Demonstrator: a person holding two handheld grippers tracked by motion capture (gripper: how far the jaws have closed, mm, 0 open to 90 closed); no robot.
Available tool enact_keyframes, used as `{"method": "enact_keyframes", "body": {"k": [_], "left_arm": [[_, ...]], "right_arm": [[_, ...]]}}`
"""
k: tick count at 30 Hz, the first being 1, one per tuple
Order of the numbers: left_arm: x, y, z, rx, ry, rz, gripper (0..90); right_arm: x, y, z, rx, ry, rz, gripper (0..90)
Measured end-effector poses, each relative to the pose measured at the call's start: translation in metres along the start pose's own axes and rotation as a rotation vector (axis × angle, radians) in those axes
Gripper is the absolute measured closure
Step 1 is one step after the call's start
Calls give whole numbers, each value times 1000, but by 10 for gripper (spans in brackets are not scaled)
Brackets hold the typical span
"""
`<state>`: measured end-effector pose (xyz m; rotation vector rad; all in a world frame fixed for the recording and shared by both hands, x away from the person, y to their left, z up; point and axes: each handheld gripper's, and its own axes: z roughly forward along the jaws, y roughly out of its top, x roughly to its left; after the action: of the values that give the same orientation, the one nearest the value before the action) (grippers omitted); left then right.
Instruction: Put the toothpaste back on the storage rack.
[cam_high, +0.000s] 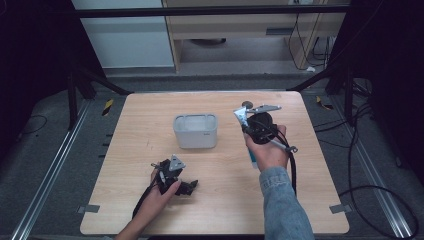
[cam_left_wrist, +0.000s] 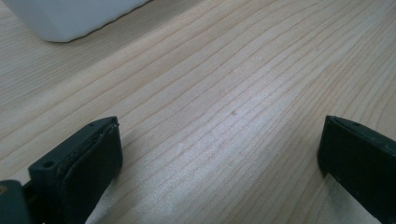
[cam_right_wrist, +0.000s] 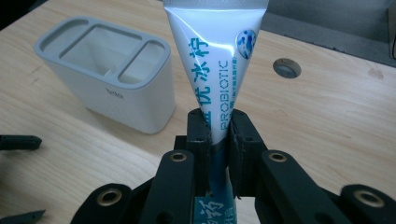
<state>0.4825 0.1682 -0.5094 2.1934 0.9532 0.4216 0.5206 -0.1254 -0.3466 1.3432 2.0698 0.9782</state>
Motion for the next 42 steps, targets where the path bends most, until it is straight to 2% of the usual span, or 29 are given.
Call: {"method": "enact_keyframes", "body": {"k": [5, 15, 27, 30, 42], "left_arm": [[0, 0, 0, 0, 0, 0, 0], [0, 0, 0, 2, -1, 1, 0], [0, 0, 0, 3, 0, 2, 0], [0, 0, 0, 3, 0, 2, 0], [0, 0, 0, 2, -7, 7, 0]], "right_arm": [[4, 5, 2, -43, -11, 0, 803], [6, 18, 5, -111, -38, 31, 803], [16, 39, 4, -150, -48, 7, 803], [18, 45, 6, -166, -39, 20, 804], [26, 59, 12, -203, -28, 16, 803]]}}
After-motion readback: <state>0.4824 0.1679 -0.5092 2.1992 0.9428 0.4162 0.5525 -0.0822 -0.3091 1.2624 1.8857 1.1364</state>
